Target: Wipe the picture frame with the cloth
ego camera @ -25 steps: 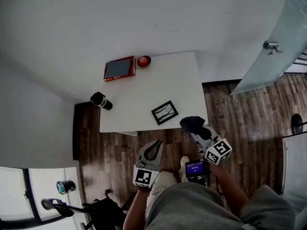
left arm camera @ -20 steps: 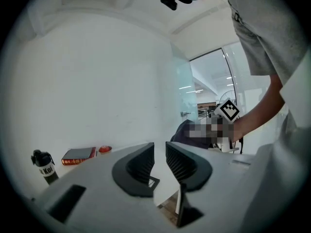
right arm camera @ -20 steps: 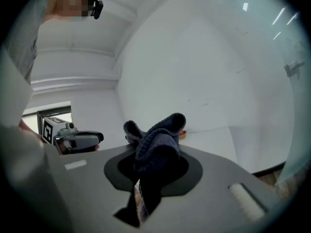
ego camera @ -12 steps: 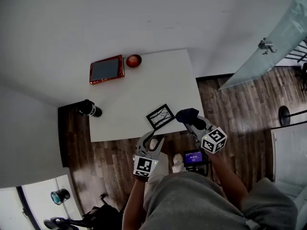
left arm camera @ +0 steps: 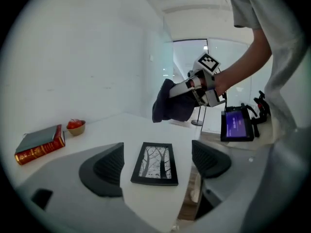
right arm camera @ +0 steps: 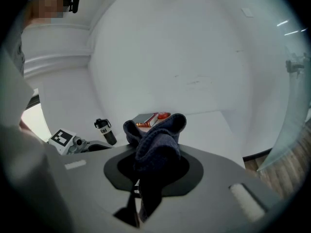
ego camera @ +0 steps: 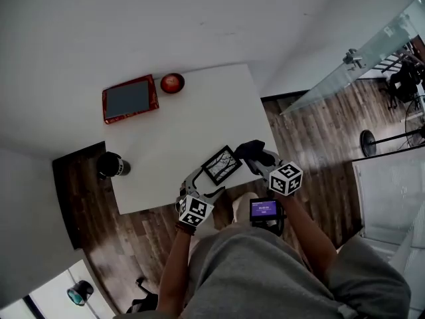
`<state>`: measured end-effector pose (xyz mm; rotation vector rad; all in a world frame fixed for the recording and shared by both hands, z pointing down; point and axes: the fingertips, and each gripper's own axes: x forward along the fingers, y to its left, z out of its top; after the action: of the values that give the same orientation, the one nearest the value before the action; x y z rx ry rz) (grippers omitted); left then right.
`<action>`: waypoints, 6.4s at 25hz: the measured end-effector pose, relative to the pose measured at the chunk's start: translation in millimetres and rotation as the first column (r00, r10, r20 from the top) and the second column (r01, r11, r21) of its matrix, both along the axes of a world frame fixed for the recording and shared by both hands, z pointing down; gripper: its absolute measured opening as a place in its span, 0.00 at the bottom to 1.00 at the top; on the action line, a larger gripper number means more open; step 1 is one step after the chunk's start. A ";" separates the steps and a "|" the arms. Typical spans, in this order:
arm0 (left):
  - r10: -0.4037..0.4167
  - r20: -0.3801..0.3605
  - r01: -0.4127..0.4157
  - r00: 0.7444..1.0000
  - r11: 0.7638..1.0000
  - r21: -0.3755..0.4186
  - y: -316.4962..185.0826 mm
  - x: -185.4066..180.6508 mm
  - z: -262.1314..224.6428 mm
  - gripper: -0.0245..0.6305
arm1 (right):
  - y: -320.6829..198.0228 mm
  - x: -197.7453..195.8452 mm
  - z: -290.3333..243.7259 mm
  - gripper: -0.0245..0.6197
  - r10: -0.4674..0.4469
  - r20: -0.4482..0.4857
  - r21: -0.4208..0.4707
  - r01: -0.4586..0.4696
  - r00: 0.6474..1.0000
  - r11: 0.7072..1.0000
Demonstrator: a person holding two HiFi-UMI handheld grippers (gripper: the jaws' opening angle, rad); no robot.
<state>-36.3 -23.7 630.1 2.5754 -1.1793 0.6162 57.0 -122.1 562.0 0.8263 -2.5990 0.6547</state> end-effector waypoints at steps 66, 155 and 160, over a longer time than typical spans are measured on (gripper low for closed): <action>0.131 0.179 -0.088 0.975 0.969 -0.232 -11.4 -0.2 132.7 0.79 | 64.2 -134.6 176.1 0.16 -0.306 -0.184 -0.370 0.223 0.934 0.902; 0.131 0.185 -0.085 0.974 0.968 -0.235 -12.2 -0.9 131.9 0.80 | 55.4 -82.0 176.3 0.18 -0.272 -0.326 -0.159 0.230 0.905 0.960; 0.129 0.182 -0.085 0.975 0.968 -0.235 -12.2 -1.3 133.4 0.80 | 66.9 -91.7 178.3 0.18 -0.337 -0.314 -0.190 0.289 0.888 0.938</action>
<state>-37.6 -35.9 763.5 2.4398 -0.9638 0.9887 -34.7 -55.3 740.4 0.4148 -2.2673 0.5335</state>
